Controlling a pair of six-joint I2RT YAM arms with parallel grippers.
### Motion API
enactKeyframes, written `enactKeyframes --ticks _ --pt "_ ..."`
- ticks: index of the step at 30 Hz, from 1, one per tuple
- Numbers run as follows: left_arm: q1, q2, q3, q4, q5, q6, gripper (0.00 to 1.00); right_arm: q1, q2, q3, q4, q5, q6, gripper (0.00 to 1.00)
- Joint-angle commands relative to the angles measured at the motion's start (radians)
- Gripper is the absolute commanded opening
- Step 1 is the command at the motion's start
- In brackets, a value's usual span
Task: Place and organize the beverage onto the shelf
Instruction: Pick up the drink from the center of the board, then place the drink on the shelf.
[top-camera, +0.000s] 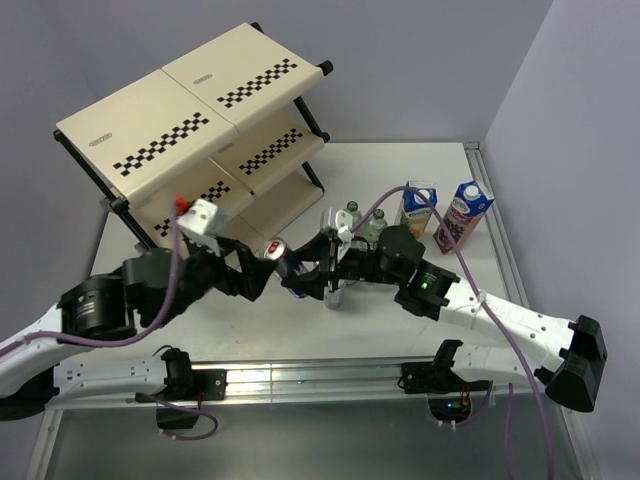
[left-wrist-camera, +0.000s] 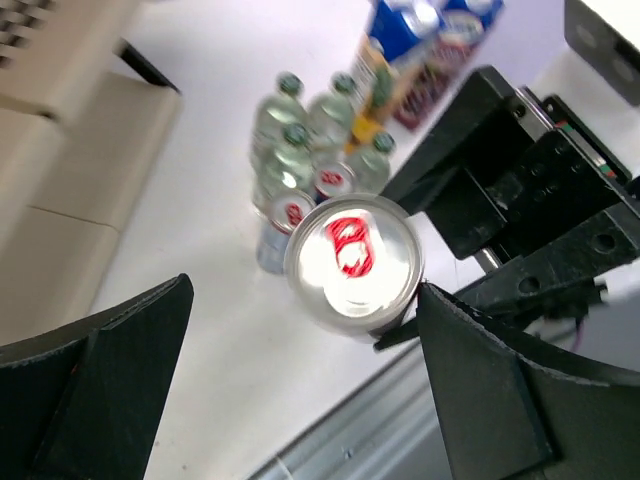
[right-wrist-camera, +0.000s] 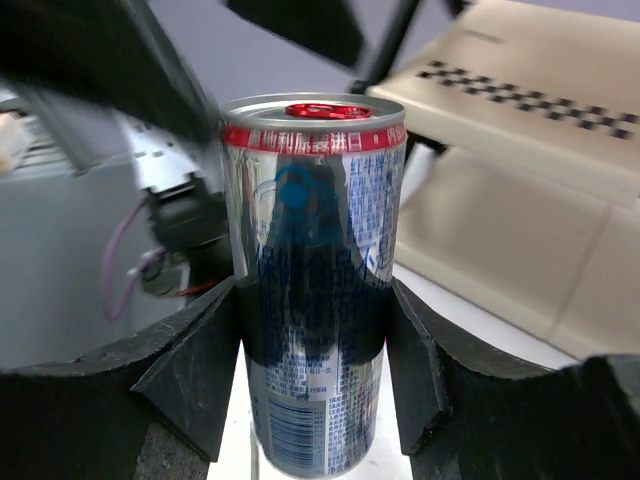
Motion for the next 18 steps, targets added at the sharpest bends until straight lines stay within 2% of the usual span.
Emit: enactKeyframes --ticks 1,6,9,10,11,14,15,18 --pt "0.006 -0.107 -0.024 0.098 -0.223 -0.011 1.00 -0.034 0.015 0.073 0.075 0.074 -0.020 0.00" --pt "0.006 -0.139 -0.063 0.178 -0.195 0.062 0.99 -0.112 0.065 0.078 0.184 -0.064 0.062 0.00" --pt "0.006 -0.119 -0.046 0.155 -0.256 0.042 0.99 -0.112 0.065 0.074 0.203 0.032 0.061 0.00" --pt "0.006 -0.113 -0.040 0.103 -0.339 0.021 1.00 -0.115 0.064 0.069 0.227 0.081 0.064 0.00" --pt "0.006 -0.098 -0.034 0.071 -0.380 -0.005 0.99 -0.118 0.059 0.061 0.252 0.220 0.073 0.00" --pt "0.006 -0.087 -0.049 -0.013 -0.466 -0.077 0.99 -0.149 0.084 0.012 0.432 0.380 0.104 0.00" --pt "0.006 -0.092 -0.075 -0.017 -0.474 -0.084 0.99 -0.176 0.099 0.008 0.501 0.384 0.115 0.00" --pt "0.006 -0.125 -0.136 0.011 -0.481 -0.082 1.00 -0.241 0.177 0.067 0.545 0.409 0.153 0.00"
